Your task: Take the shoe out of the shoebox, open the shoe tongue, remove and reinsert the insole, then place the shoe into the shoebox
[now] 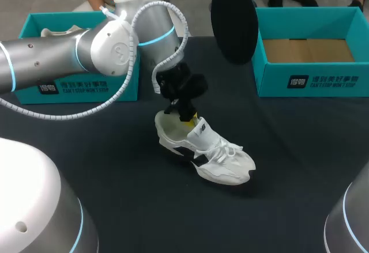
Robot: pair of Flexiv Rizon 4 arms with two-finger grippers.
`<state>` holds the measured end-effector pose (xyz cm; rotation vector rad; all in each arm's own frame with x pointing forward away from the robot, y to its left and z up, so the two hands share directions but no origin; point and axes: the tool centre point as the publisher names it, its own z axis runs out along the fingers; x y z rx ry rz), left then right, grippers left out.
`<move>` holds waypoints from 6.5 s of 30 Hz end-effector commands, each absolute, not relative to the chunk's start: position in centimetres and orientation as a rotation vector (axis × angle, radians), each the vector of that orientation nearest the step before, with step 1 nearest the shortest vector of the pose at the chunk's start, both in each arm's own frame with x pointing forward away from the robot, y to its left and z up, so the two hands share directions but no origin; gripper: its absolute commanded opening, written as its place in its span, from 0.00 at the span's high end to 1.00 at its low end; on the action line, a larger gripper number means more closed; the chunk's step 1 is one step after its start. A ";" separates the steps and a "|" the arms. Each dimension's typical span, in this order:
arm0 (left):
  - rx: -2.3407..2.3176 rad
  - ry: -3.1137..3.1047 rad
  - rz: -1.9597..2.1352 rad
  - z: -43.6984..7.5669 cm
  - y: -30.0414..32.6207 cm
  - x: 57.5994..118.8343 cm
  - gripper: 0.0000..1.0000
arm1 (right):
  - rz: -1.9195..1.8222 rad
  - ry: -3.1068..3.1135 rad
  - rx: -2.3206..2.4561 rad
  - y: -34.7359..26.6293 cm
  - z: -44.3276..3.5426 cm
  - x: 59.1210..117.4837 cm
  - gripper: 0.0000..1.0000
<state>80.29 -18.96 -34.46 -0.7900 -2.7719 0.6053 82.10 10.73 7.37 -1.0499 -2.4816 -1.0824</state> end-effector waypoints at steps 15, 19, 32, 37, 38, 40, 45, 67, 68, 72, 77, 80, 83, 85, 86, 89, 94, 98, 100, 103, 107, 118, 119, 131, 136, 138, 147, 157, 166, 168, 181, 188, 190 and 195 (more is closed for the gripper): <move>-1.495 -2.344 0.487 -33.3 -20.8 79.4 1.00 | -1.078 -2.482 -1.050 10.8 7.4 82.2 1.00; -1.586 -2.263 0.451 -33.4 -21.1 78.6 1.00 | -1.078 -2.482 -1.050 10.8 7.4 82.2 1.00; -1.736 -2.139 0.400 -35.0 -21.6 76.8 1.00 | -1.078 -2.482 -1.050 10.8 7.4 82.2 1.00; -1.757 -2.110 0.389 -35.8 -21.6 76.3 1.00 | -1.078 -2.482 -1.050 10.8 7.4 82.2 1.00; -1.761 -2.106 0.388 -35.9 -21.6 76.2 1.00 | -1.078 -2.482 -1.050 10.8 7.4 82.2 1.00; -1.761 -2.107 0.385 -36.2 -21.7 76.2 1.00 | -1.078 -2.482 -1.050 10.8 7.4 82.2 1.00; -1.769 -2.101 0.380 -36.8 -21.8 75.9 1.00 | -1.078 -2.482 -1.050 10.8 7.4 82.2 1.00; -1.784 -2.170 0.430 -37.7 -22.7 76.0 0.49 | -1.078 -2.482 -1.050 10.8 7.4 82.2 1.00; -1.782 -2.173 0.435 -37.6 -22.7 76.0 0.20 | -1.078 -2.482 -1.050 10.8 7.4 82.2 1.00; -1.777 -2.214 0.492 -37.1 -22.7 76.2 0.00 | -1.078 -2.482 -1.050 10.8 7.4 82.2 1.00; -1.737 -2.299 0.620 -36.2 -22.6 76.8 0.00 | -1.078 -2.482 -1.050 10.8 7.4 82.2 1.00; -1.686 -2.367 0.747 -35.2 -22.5 77.5 0.00 | -1.078 -2.482 -1.050 10.8 7.4 82.2 1.00; -1.629 -2.457 0.899 -34.0 -22.0 78.3 0.00 | -1.078 -2.482 -1.050 10.8 7.4 82.2 1.00; -1.582 -2.527 0.995 -33.1 -21.6 78.8 0.00 | -1.078 -2.482 -1.050 10.8 7.4 82.2 1.00; -1.550 -2.548 1.055 -32.7 -21.3 79.0 0.00 | -1.078 -2.482 -1.050 10.8 7.4 82.2 1.00; -1.469 -2.632 1.221 -31.6 -20.3 79.5 0.00 | -1.078 -2.482 -1.050 10.8 7.4 82.2 1.00; -1.335 -2.653 1.507 -30.0 -18.5 79.9 0.00 | -1.078 -2.482 -1.050 10.8 7.4 82.2 1.00; -1.231 -2.639 1.750 -29.1 -17.1 80.1 0.00 | -1.078 -2.482 -1.050 10.8 7.4 82.2 1.00; -1.183 -2.616 1.876 -28.7 -16.3 80.0 0.00 | -1.078 -2.482 -1.050 10.8 7.4 82.2 1.00; -1.171 -2.633 2.011 -28.2 -15.3 79.6 0.00 | -1.078 -2.482 -1.050 10.8 7.4 82.2 1.00; -1.163 -2.634 2.155 -27.3 -14.5 79.0 0.00 | -1.078 -2.482 -1.050 10.8 7.4 82.2 1.00; -1.291 -2.691 2.328 -25.6 -14.1 77.4 0.00 | -1.078 -2.482 -1.050 10.8 7.4 82.2 1.00; -1.261 -2.718 2.359 -25.4 -14.1 77.4 0.00 | -1.078 -2.482 -1.050 10.8 7.4 82.2 1.00; -1.253 -2.735 2.364 -25.2 -14.1 77.4 0.00 | -1.078 -2.482 -1.050 10.8 7.4 82.2 1.00; -1.253 -2.735 2.364 -25.2 -14.1 77.4 0.00 | -1.078 -2.482 -1.050 10.8 7.4 82.2 1.00; -1.253 -2.735 2.364 -25.2 -14.1 77.4 0.00 | -1.078 -2.482 -1.050 10.8 7.4 82.2 1.00; -1.756 -2.717 2.345 -22.4 -13.4 78.0 0.00 | -1.078 -2.482 -1.050 10.8 7.4 82.2 1.00; -2.375 -2.504 2.389 -19.3 -14.1 77.7 0.00 | -1.078 -2.482 -1.050 10.8 7.4 82.2 1.00; -2.636 -2.341 2.445 -16.9 -15.7 78.6 0.00 | -1.078 -2.482 -1.050 10.8 7.4 82.2 1.00; -2.658 -2.312 2.459 -16.5 -16.0 78.8 0.00 | -1.078 -2.482 -1.050 10.8 7.4 82.2 1.00; -2.699 -2.386 2.409 -15.6 -17.2 80.1 0.00 | -1.078 -2.482 -1.050 10.8 7.4 82.2 1.00; -2.699 -2.386 2.409 -15.6 -17.2 80.1 0.00 | -1.078 -2.482 -1.050 10.8 7.4 82.2 1.00; -2.699 -2.386 2.409 -15.6 -17.2 80.1 0.00 | -1.076 -2.473 -1.048 10.7 7.3 82.3 1.00; -2.699 -2.386 2.409 -15.6 -17.2 80.1 0.00 | -0.969 -2.402 -1.083 10.7 6.1 82.7 1.00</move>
